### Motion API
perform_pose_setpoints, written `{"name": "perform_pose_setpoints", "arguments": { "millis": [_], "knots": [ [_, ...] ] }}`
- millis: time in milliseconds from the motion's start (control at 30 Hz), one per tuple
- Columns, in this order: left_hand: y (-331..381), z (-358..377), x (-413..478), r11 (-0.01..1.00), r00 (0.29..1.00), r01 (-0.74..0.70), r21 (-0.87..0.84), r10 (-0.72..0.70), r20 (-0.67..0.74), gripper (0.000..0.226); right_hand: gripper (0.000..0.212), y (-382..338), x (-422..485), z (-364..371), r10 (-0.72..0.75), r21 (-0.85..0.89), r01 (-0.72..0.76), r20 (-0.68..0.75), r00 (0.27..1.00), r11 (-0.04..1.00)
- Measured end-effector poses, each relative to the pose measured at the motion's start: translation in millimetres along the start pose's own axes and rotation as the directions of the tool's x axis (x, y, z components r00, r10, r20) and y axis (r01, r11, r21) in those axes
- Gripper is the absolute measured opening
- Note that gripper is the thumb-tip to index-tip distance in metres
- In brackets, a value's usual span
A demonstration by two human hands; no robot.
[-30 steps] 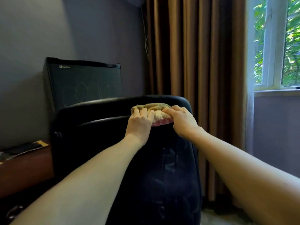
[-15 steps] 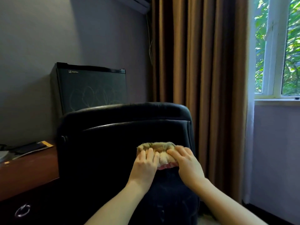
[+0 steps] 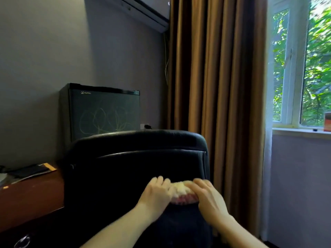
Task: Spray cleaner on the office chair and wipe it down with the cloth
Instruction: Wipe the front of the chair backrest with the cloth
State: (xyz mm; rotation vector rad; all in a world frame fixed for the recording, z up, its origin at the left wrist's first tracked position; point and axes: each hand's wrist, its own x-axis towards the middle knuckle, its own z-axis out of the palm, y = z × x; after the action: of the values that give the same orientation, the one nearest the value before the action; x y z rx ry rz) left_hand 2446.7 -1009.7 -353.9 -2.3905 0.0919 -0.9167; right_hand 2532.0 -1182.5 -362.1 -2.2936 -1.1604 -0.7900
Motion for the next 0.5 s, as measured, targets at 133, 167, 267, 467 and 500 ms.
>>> {"name": "perform_pose_setpoints", "arguments": {
  "millis": [133,167,267,467,500],
  "knots": [
    [-58,-50,86,0.992,0.980,0.100,0.073,-0.086,-0.181,0.027,0.064,10,84,-59,-0.094,-0.092,0.071,-0.272,0.958,0.993],
    [-70,-64,106,0.987,0.977,0.132,0.094,-0.113,-0.179,0.032,0.064,11,106,-73,-0.096,-0.113,0.064,-0.315,0.944,0.992],
    [-94,-82,154,0.967,0.972,0.229,0.114,-0.220,-0.086,0.038,0.060,22,168,-93,0.009,-0.107,-0.036,-0.249,0.969,0.994],
    [-89,-21,157,0.954,0.948,0.299,0.024,-0.299,0.104,0.050,0.071,39,179,-29,0.151,-0.015,-0.152,-0.017,0.988,0.988],
    [-88,-15,155,0.952,0.950,0.303,0.031,-0.304,0.064,0.049,0.069,40,177,-23,0.135,-0.007,-0.136,-0.093,0.986,0.991]
  ]
}}
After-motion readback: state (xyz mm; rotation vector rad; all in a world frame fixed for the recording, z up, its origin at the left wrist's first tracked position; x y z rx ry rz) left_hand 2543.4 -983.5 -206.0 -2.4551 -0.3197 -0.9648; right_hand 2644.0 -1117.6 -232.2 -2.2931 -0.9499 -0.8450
